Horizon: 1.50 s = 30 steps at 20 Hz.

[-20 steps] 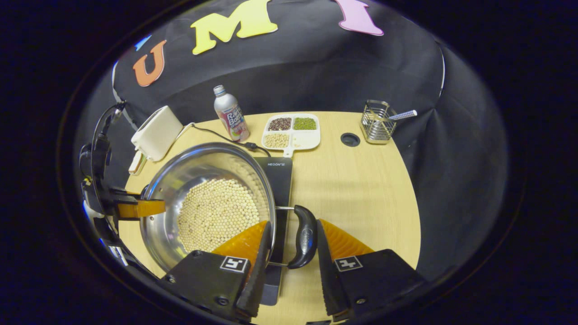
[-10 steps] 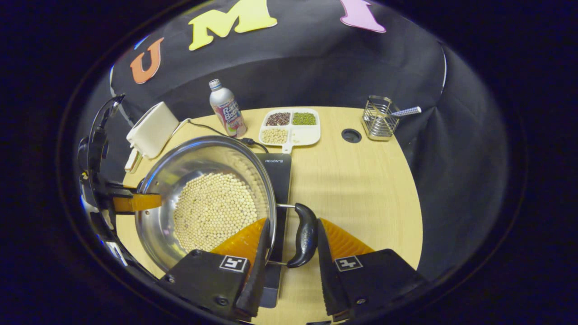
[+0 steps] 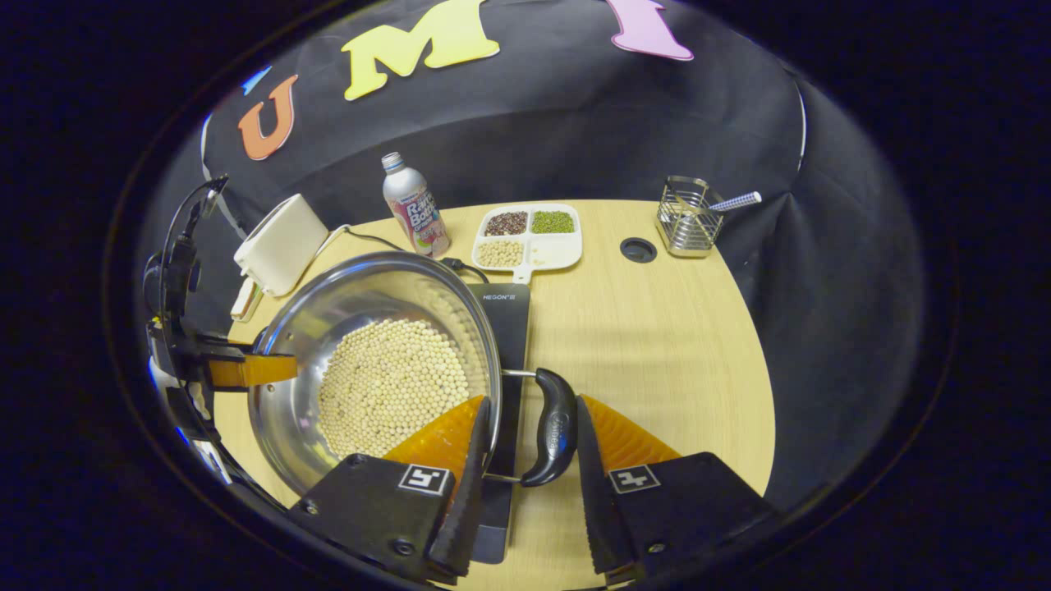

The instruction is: First push the handle of the pot to place it horizontally, then grasp the pot with both hands and set it on the induction cooktop.

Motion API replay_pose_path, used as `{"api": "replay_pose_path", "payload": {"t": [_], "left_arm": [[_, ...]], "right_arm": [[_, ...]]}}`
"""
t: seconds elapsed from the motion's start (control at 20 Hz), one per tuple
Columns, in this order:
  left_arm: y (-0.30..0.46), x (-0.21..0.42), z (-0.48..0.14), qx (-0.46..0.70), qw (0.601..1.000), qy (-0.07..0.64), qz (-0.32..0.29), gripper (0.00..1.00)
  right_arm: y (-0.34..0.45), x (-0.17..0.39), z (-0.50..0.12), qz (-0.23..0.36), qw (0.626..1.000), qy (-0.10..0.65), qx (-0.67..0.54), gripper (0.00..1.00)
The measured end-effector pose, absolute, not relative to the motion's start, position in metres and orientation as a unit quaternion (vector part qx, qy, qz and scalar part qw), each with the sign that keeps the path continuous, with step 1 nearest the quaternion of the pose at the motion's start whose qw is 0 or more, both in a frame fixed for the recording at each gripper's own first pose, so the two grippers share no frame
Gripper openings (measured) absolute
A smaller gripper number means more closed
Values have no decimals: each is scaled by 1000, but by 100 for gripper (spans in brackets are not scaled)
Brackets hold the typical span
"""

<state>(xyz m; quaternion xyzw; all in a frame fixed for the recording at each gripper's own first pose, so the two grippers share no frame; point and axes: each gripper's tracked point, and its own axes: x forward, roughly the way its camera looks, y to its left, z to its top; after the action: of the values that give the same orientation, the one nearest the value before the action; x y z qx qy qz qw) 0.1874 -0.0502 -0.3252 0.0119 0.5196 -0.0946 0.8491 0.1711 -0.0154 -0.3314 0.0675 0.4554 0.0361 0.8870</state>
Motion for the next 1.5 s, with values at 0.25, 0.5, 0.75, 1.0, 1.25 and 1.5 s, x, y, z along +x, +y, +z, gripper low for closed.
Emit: {"api": "replay_pose_path", "payload": {"t": [0.25,0.5,0.75,1.0,1.25,1.5], "left_arm": [[-51,185,-324,7,851,517,-96,61],[-35,200,-291,39,898,431,-78,99],[-28,198,-257,64,930,355,-66,98],[-25,190,-230,65,945,315,-59,98],[-19,170,-180,57,965,250,-48,98],[2,144,-107,37,985,166,-32,97]], "right_arm": [[-15,174,-330,36,892,445,71,58],[-15,176,-302,48,919,386,61,75],[7,165,-274,72,934,348,45,87],[26,157,-250,83,942,324,38,89],[41,141,-199,89,959,269,6,88],[50,112,-132,83,977,197,-24,88]]}}
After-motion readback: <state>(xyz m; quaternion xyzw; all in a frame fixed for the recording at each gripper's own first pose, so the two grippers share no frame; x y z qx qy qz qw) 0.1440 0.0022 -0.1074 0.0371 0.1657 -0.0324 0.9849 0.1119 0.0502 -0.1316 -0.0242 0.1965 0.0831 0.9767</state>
